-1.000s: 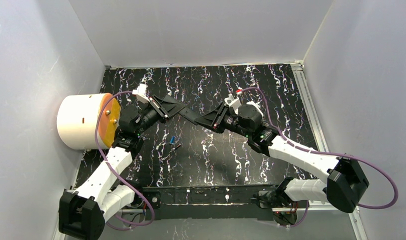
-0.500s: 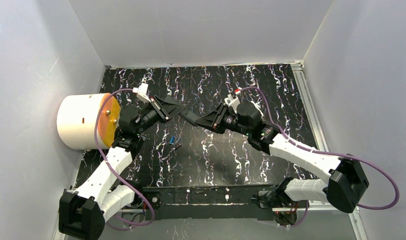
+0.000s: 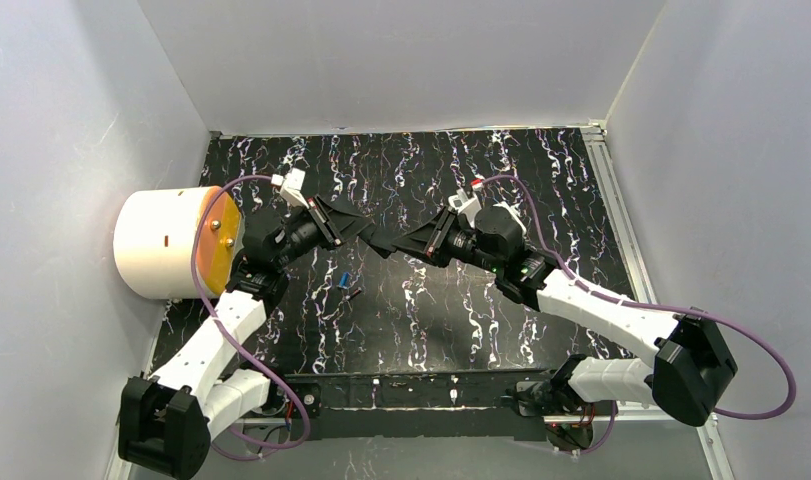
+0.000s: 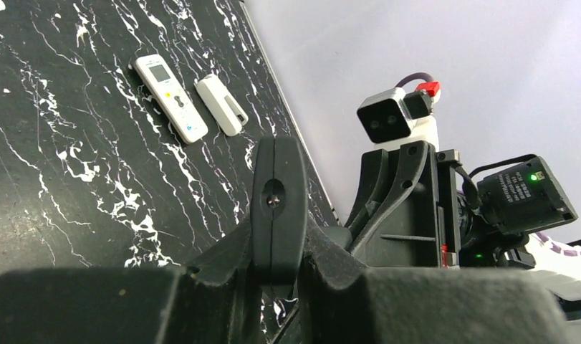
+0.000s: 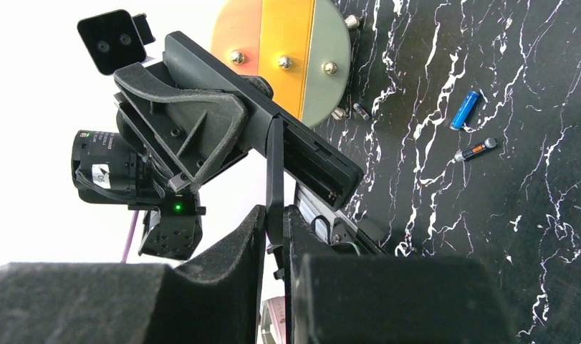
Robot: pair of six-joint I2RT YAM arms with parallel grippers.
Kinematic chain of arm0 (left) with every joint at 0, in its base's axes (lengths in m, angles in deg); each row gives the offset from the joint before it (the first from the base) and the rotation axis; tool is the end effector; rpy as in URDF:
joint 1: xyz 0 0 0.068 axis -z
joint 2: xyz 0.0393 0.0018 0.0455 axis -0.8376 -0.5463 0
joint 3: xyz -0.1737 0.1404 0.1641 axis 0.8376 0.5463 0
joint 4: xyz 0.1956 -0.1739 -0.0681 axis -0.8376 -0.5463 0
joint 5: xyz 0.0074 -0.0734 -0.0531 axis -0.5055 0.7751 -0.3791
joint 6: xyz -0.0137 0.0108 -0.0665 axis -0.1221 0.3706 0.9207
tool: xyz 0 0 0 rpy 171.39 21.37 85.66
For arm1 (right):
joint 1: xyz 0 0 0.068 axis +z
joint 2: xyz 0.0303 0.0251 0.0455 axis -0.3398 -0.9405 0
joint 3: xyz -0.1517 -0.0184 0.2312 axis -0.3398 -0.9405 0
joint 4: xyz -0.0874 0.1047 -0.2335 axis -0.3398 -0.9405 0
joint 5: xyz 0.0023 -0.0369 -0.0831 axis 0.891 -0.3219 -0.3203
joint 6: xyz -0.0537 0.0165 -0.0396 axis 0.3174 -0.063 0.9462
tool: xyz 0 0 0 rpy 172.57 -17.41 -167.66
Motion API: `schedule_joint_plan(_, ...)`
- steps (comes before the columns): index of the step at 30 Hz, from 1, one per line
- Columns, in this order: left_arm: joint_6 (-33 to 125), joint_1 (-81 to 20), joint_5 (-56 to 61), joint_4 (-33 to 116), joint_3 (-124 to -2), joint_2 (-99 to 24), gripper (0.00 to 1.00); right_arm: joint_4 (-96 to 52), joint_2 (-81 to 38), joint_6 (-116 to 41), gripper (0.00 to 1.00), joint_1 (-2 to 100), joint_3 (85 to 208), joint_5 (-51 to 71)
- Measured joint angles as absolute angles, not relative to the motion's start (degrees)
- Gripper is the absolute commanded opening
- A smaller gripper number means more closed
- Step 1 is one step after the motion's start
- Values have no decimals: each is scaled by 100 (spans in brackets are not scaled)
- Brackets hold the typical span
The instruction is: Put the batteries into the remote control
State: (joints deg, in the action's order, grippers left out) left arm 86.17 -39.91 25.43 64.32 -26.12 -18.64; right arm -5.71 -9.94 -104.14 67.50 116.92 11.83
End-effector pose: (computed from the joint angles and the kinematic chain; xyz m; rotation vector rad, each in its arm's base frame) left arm 0.2321 -0.1009 0.3109 -0.0166 1.6720 -1.3369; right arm 0.2032 0.2356 0.3038 0.3154 1.9971 1.6215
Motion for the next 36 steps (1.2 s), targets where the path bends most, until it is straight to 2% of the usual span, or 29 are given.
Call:
schedule_joint_plan(11, 7942, -3989, 2420, 5848, -2608, -1877, 0, -529, -791, -10194, 1, 6746, 11582, 756)
schedule_joint_plan(20, 7240, -3989, 2149, 5160, -2586, -1435, 0, -1511, -466, -10093, 1, 6324, 10835, -111)
schedule_joint_plan(27, 6952, -3989, 2851, 5013, -2765, -1333, 0, -1624, -968, -10076, 1, 5659, 10197, 164)
schedule_joint_plan(34, 6877, -3989, 3439, 4970, -3091, -1376, 0, -831, -1405, -10167, 1, 5522, 9598, 713)
schedule_joint_plan(35, 6877, -3989, 3472, 4972, -3112, -1387, 0, -750, -1434, -10185, 2, 5522, 9526, 752)
schedule_joint_plan(36, 6882, -3989, 3485, 4968, -3128, -1398, 0, -724, -1445, -10198, 12, 5524, 9467, 769)
